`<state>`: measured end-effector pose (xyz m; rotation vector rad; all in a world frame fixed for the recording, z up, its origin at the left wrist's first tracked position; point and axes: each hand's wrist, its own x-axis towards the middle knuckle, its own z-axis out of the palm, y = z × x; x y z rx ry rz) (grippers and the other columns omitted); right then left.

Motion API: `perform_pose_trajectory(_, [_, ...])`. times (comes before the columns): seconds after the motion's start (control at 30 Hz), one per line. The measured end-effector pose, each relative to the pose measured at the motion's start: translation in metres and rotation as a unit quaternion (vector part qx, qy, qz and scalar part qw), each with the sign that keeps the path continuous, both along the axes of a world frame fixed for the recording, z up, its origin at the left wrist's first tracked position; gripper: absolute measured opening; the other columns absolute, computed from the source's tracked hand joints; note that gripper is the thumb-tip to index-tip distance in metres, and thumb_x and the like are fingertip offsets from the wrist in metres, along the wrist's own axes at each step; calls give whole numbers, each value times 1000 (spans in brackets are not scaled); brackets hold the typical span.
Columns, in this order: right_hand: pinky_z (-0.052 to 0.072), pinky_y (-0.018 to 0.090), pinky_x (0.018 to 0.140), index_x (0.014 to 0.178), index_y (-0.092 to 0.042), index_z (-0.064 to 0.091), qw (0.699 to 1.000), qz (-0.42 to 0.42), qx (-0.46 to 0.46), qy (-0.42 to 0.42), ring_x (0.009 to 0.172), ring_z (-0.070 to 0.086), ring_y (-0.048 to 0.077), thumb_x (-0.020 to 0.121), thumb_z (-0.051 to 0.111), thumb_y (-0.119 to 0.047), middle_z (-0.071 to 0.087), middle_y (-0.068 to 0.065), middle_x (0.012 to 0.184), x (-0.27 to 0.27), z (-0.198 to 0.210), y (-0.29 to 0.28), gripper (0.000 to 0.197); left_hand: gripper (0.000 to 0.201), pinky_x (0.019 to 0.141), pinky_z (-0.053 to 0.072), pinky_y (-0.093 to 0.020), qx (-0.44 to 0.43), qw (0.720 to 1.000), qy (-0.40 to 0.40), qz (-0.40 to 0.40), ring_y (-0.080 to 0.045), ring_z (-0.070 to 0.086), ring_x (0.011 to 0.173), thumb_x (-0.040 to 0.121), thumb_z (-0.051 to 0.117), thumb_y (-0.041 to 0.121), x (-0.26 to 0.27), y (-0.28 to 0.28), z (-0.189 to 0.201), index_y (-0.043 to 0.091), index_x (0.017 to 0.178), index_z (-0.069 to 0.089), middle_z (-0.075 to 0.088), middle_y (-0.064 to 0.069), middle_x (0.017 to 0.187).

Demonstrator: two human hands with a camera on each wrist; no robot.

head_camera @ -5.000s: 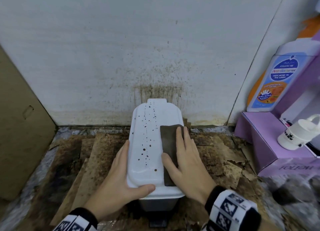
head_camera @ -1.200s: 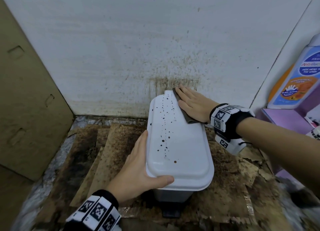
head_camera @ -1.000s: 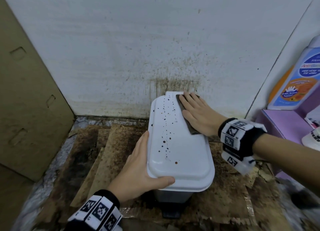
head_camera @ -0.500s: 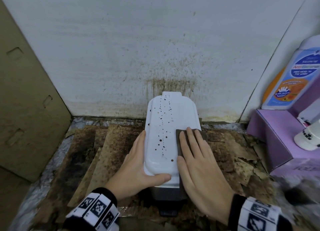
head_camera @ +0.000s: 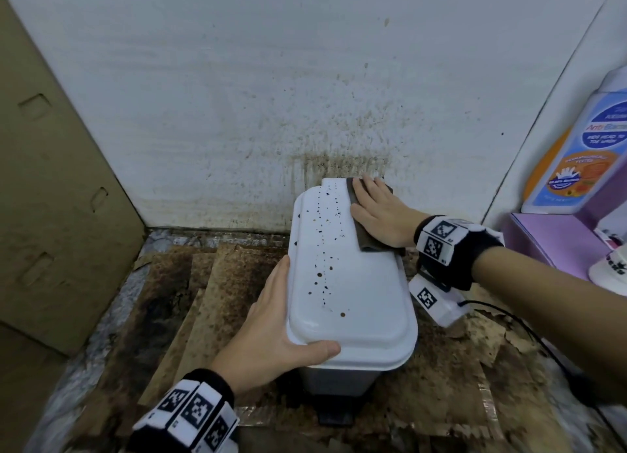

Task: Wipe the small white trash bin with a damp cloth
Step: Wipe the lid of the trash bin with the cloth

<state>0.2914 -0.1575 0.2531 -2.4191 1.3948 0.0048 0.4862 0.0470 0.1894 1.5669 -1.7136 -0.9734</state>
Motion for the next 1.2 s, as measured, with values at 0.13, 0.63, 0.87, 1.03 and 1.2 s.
perform_pose_trajectory(0.13, [-14,32,120,156,4,-10,1000,-5,15,13,153,-20,28,110,15,-31,-18,17,166,-1,5,7,63,141,127,8,-50,11,1000,-16,-1,7,-10,152,56,72,87,0,0,1,47,155,-20,-17,39,159])
perform_pose_trajectory(0.63, [-6,33,126,158,-16,-12,994,-11,-54,-97,149,-29,6,99,7,-53,-27,-5,164,-31,-23,141,72,137,127,11,-51,7,1000,-21,0,6,-9,152,60,75,83,-3,2,1,50,154,-20,-17,40,158])
perform_pose_trajectory(0.87, [-8,25,125,158,-25,-8,978,-12,6,-207,146,-27,-7,104,20,-53,-25,-17,163,-38,-24,150,67,136,127,10,-52,4,1000,-9,8,7,-9,152,59,74,84,-4,4,1,51,155,-17,-15,40,159])
perform_pose_trajectory(1.03, [-9,12,119,159,-30,-2,984,20,-3,-175,146,-20,-12,105,30,-47,-18,-24,163,-55,-16,148,65,137,126,12,-53,-2,1000,3,6,4,-1,153,54,81,80,-4,4,5,57,153,-11,-7,42,159])
perform_pose_trajectory(1.2, [-7,31,125,160,-22,-9,992,56,-93,-59,149,-25,-1,105,12,-53,-22,-12,165,-54,-21,147,66,137,124,9,-52,-6,999,-8,-49,6,2,151,51,89,69,6,7,18,70,144,-11,-2,48,155])
